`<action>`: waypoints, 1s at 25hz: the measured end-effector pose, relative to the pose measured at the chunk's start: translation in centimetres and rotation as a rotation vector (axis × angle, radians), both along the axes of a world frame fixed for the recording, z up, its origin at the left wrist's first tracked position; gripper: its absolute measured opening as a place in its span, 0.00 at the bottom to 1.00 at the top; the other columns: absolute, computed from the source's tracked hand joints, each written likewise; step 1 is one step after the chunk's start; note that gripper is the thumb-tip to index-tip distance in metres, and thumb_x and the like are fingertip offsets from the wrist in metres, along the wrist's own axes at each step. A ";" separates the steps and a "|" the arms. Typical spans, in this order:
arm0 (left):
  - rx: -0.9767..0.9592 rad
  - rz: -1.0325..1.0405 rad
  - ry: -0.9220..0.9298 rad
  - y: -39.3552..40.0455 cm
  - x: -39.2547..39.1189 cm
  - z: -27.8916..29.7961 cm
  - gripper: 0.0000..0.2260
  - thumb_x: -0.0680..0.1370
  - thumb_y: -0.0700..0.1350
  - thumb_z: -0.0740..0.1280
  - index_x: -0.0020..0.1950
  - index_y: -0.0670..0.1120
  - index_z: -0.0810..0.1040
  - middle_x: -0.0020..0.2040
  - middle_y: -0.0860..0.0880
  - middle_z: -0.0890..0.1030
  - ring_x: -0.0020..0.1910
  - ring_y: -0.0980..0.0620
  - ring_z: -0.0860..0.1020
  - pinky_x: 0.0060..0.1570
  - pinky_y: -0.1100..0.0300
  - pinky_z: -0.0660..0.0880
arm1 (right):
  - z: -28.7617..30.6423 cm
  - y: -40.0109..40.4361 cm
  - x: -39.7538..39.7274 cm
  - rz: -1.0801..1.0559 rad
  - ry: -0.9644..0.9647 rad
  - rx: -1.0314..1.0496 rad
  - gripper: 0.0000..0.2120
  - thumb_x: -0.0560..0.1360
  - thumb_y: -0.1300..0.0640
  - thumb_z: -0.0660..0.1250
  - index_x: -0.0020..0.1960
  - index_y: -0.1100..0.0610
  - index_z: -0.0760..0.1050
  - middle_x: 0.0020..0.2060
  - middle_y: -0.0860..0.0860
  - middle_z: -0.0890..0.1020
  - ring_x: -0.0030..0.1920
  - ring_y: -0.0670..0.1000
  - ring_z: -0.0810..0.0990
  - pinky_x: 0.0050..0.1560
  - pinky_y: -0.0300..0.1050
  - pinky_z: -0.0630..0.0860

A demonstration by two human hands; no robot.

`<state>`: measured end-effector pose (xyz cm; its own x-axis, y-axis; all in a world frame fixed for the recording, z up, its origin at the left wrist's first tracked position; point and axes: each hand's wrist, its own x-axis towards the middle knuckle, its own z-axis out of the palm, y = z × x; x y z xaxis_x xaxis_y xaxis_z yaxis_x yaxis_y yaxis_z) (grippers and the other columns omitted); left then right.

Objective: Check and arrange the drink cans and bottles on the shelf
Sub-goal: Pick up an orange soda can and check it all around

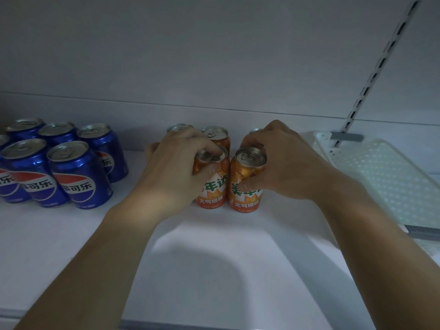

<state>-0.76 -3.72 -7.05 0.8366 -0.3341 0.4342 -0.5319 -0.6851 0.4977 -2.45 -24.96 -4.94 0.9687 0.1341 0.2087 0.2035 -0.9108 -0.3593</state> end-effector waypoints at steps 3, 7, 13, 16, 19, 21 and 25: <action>-0.013 -0.008 0.002 0.0 0.0 0.0 0.10 0.74 0.51 0.70 0.54 0.57 0.82 0.54 0.58 0.77 0.60 0.50 0.75 0.60 0.39 0.71 | -0.2 -0.1 0.2 0.003 -0.007 0.006 0.33 0.58 0.43 0.84 0.61 0.46 0.79 0.53 0.48 0.73 0.56 0.51 0.75 0.51 0.45 0.75; -0.005 -0.006 0.010 -0.1 0.0 0.1 0.09 0.75 0.49 0.72 0.54 0.57 0.82 0.54 0.57 0.77 0.60 0.50 0.75 0.59 0.38 0.72 | 0.3 -0.2 -0.4 0.022 0.029 -0.016 0.35 0.60 0.41 0.83 0.64 0.45 0.77 0.54 0.47 0.71 0.55 0.51 0.76 0.50 0.42 0.74; -0.061 0.009 0.032 -0.4 -0.4 0.3 0.12 0.73 0.56 0.64 0.52 0.57 0.83 0.52 0.58 0.78 0.59 0.51 0.76 0.59 0.39 0.72 | 1.5 -0.6 1.1 -0.257 -0.188 0.341 0.15 0.79 0.42 0.67 0.64 0.45 0.79 0.59 0.51 0.78 0.56 0.50 0.78 0.45 0.38 0.70; -0.066 0.022 0.027 -0.6 -0.4 0.2 0.11 0.74 0.55 0.63 0.51 0.57 0.83 0.53 0.59 0.78 0.60 0.53 0.75 0.61 0.39 0.71 | 0.5 0.1 2.6 -0.332 0.016 0.445 0.17 0.78 0.47 0.70 0.66 0.47 0.79 0.57 0.48 0.78 0.57 0.50 0.77 0.54 0.44 0.71; -0.076 0.015 0.022 -0.6 -0.3 0.1 0.09 0.74 0.55 0.64 0.50 0.57 0.82 0.52 0.61 0.76 0.59 0.54 0.74 0.60 0.39 0.71 | 0.1 0.1 3.5 -0.353 0.132 0.617 0.16 0.75 0.49 0.74 0.62 0.48 0.81 0.54 0.49 0.83 0.49 0.50 0.82 0.45 0.47 0.81; -0.067 0.017 0.013 -0.6 -0.3 0.0 0.06 0.76 0.53 0.66 0.50 0.58 0.82 0.51 0.61 0.76 0.58 0.54 0.74 0.59 0.39 0.72 | -0.1 -0.3 3.8 -0.385 0.098 0.622 0.17 0.74 0.50 0.75 0.62 0.49 0.81 0.55 0.53 0.83 0.49 0.53 0.84 0.48 0.53 0.85; -0.044 0.073 -0.009 -1.1 -0.4 0.2 0.04 0.78 0.50 0.67 0.49 0.57 0.82 0.50 0.59 0.77 0.57 0.53 0.75 0.59 0.39 0.71 | 1.0 -0.8 3.0 -0.392 -0.134 0.461 0.21 0.78 0.50 0.72 0.69 0.50 0.76 0.62 0.55 0.83 0.56 0.54 0.83 0.48 0.42 0.83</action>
<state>-1.11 -4.83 -6.84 0.8540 -0.2532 0.4545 -0.4861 -0.6998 0.5235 0.50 -25.79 -3.99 0.8889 -0.3594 0.2840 -0.0438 -0.6839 -0.7283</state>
